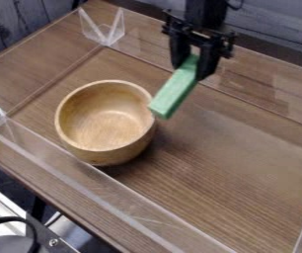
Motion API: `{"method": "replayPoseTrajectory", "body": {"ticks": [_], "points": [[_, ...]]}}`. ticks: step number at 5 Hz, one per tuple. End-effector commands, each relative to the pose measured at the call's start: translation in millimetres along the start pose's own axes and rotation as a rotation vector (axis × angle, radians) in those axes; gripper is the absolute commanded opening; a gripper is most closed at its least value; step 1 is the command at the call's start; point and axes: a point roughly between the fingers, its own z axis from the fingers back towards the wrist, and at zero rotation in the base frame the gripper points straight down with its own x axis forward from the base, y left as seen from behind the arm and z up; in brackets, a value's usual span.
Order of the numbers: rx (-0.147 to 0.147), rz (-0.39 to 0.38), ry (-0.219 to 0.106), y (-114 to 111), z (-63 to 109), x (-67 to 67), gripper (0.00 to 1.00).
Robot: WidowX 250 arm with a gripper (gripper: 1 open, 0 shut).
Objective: Put the green block in the brown bowl
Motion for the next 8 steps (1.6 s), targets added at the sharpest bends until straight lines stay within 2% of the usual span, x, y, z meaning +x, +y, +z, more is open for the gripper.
{"method": "replayPoseTrajectory", "body": {"ticks": [1, 4, 8], "points": [[0.024, -0.010, -0.084, 14, 24.1, -2.1, 0.00], [0.006, -0.081, -0.059, -11, -8.8, -11.3, 0.00], [-0.011, -0.154, -0.036, -37, -45.8, -12.0, 0.00]]}}
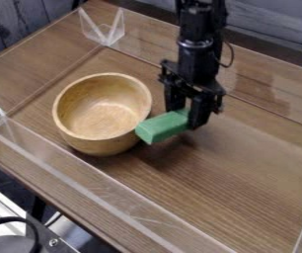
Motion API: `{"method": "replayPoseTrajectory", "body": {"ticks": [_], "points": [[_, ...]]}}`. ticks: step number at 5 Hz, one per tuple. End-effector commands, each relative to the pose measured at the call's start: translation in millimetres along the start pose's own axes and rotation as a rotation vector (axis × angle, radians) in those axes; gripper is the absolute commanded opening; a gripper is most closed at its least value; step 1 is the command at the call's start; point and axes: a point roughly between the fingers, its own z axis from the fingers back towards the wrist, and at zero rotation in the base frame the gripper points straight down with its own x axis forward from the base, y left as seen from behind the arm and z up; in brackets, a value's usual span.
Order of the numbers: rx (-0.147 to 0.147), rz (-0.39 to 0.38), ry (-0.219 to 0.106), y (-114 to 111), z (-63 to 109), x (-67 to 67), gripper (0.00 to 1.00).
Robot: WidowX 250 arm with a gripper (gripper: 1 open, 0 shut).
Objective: Put the green block in the brown bowl
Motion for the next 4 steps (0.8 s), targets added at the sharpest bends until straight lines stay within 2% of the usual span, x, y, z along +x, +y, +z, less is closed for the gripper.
{"method": "replayPoseTrajectory", "body": {"ticks": [1, 4], "points": [[0.009, -0.020, -0.047, -2, 6.6, 5.3, 0.00], [-0.002, -0.046, -0.051, -14, -2.9, 7.6, 0.00]]}}
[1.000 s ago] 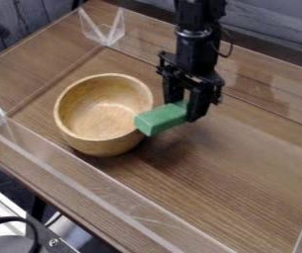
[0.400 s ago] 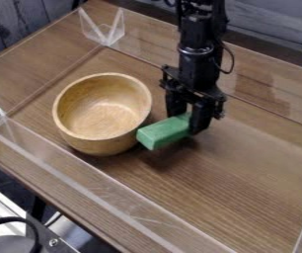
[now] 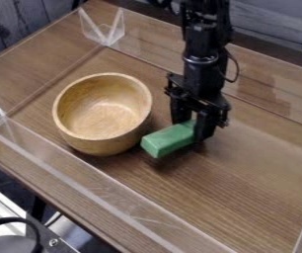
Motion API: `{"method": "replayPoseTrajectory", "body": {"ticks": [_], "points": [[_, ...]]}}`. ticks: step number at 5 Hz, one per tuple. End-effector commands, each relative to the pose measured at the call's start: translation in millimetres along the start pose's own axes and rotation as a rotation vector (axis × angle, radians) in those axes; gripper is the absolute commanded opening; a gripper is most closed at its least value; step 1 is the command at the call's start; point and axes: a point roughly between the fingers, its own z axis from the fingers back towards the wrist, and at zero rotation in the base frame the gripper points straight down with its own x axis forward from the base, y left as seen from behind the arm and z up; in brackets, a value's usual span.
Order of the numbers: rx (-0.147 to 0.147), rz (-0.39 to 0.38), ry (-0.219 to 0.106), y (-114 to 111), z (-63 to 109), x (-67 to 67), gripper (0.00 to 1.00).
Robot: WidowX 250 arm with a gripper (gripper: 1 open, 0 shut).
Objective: Put the green block in the brown bowl
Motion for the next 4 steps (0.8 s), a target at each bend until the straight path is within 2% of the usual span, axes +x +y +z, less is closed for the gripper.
{"method": "replayPoseTrajectory", "body": {"ticks": [1, 4], "points": [[0.004, -0.012, -0.040, -2.6, 8.0, 6.1, 0.00], [-0.003, -0.012, -0.057, -4.2, 10.7, 5.2, 0.00]]}}
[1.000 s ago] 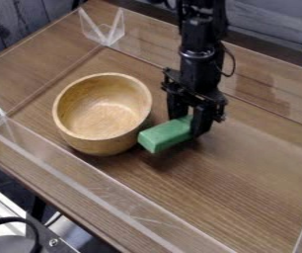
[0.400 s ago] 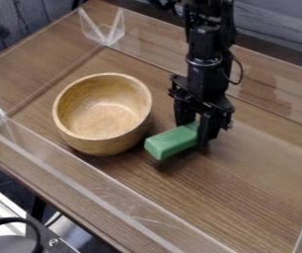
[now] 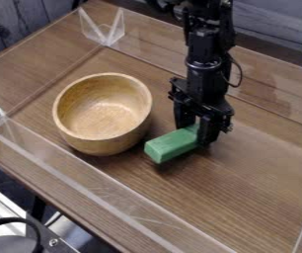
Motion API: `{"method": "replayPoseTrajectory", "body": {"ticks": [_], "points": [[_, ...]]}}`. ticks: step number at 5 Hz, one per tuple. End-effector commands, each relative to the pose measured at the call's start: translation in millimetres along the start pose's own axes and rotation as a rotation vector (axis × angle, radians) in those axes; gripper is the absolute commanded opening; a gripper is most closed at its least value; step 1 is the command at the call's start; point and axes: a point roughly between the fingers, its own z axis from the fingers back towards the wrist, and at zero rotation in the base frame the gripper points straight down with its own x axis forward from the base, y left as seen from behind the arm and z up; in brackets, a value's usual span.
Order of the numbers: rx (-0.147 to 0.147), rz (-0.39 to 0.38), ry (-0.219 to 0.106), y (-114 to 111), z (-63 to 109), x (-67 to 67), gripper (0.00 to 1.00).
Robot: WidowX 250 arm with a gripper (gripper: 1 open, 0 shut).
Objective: Put the green block in the brown bowl
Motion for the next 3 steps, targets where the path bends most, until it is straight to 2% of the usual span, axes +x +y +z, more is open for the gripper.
{"method": "replayPoseTrajectory", "body": {"ticks": [1, 2, 3], "points": [[0.015, 0.005, -0.060, 3, 21.6, 3.5, 0.00], [0.019, 0.013, -0.072, 6, 29.0, 1.1, 0.00], [0.033, 0.038, -0.101, 14, 47.1, -4.0, 0.00]]}}
